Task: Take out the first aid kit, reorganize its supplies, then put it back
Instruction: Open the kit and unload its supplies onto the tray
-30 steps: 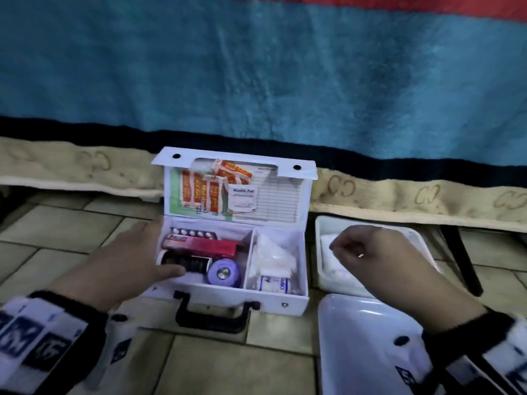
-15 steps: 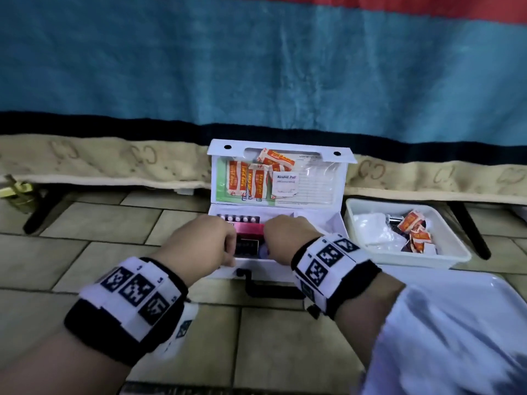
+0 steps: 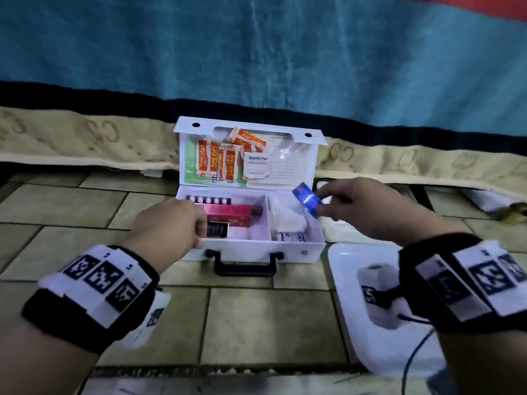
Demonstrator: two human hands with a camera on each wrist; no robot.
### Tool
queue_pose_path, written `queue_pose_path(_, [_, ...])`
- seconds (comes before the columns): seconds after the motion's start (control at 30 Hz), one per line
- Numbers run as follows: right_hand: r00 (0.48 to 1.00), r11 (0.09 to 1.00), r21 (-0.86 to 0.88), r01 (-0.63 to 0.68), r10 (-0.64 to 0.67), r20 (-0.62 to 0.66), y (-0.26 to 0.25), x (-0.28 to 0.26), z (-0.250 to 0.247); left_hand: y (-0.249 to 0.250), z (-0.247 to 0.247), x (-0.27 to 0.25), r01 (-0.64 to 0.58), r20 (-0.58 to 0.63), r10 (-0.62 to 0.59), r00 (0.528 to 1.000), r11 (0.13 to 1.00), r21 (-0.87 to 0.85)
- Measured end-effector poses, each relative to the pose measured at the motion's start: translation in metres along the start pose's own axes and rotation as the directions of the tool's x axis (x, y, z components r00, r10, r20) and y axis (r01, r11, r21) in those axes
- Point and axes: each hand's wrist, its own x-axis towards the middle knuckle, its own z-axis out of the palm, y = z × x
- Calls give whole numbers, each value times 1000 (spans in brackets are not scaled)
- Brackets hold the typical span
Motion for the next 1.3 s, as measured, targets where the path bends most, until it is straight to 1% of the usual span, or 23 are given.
queue_pose_path(0.03, [998,998,-39,-55,55,-3,16,-11,-7,1,0,0,5,-8,-5,1000,1000,-2])
queue_pose_path(0.1, [983,968,-196,-160,175,64,46,-26,-8,2,-2,0,9,-5,-9,1000,1000,-9])
queue_pose_path(0.13, [968,946,-254,-203,233,95,58,-31,-3,2,-3,0,7,2,-7,1000,1000,-3])
queue_pose_path(0.2, [946,911,-329,-250,302,116,75,-35,14,3,-3,0,12,12,-12,1000,1000,19])
queue_pose_path(0.3, [952,883,-388,-266,303,38,89,-39,43,4,-2,1,25,13,-26,1000,999,46])
queue_pose_path(0.4, [963,887,-390,-247,269,2,94,-41,60,4,-1,0,25,1,-25,1000,998,55])
queue_pose_path(0.53, [956,868,-405,-286,288,-57,91,-38,54,5,0,-5,43,-43,-42,998,999,32])
queue_pose_path(0.6, [958,855,-440,-273,283,-43,86,-33,45,5,-1,-8,40,-43,-39,998,999,19])
queue_pose_path(0.67, [964,868,-425,-257,259,-53,74,-26,36,5,-4,-10,47,-36,-48,998,999,-27])
queue_pose_path(0.7, [971,887,-396,-235,229,-64,65,-22,33,5,-5,-10,49,-36,-52,998,997,-60])
queue_pose_path(0.77, [991,939,-318,-132,116,-68,40,-10,32,3,-6,-11,49,-48,-54,997,992,-112])
queue_pose_path(0.83, [1000,965,-262,22,-21,7,12,6,37,2,-5,-12,62,-43,-68,997,989,-133])
queue_pose_path(0.9, [981,949,-258,180,-154,120,-15,25,51,1,-4,-12,79,-35,-85,996,987,-141])
queue_pose_path(0.97, [937,908,-278,314,-250,242,-36,45,67,0,-4,-10,94,-29,-100,995,983,-157])
queue_pose_path(1.0, [915,886,-297,356,-267,302,-44,55,77,-1,-4,-9,100,-21,-105,994,981,-166])
queue_pose_path(1.07, [877,831,-371,414,-256,406,-58,70,93,-2,-4,-8,104,2,-105,994,979,-178])
queue_pose_path(1.13, [857,783,-430,450,-243,455,-69,79,105,-3,-4,-8,106,5,-107,994,977,-187])
queue_pose_path(1.2, [857,790,-412,455,-263,442,-75,88,113,-5,-2,-8,102,-13,-108,994,971,-215])
queue_pose_path(1.3, [880,793,-422,440,-286,380,-76,97,124,-7,1,-7,108,-13,-115,993,964,-245])
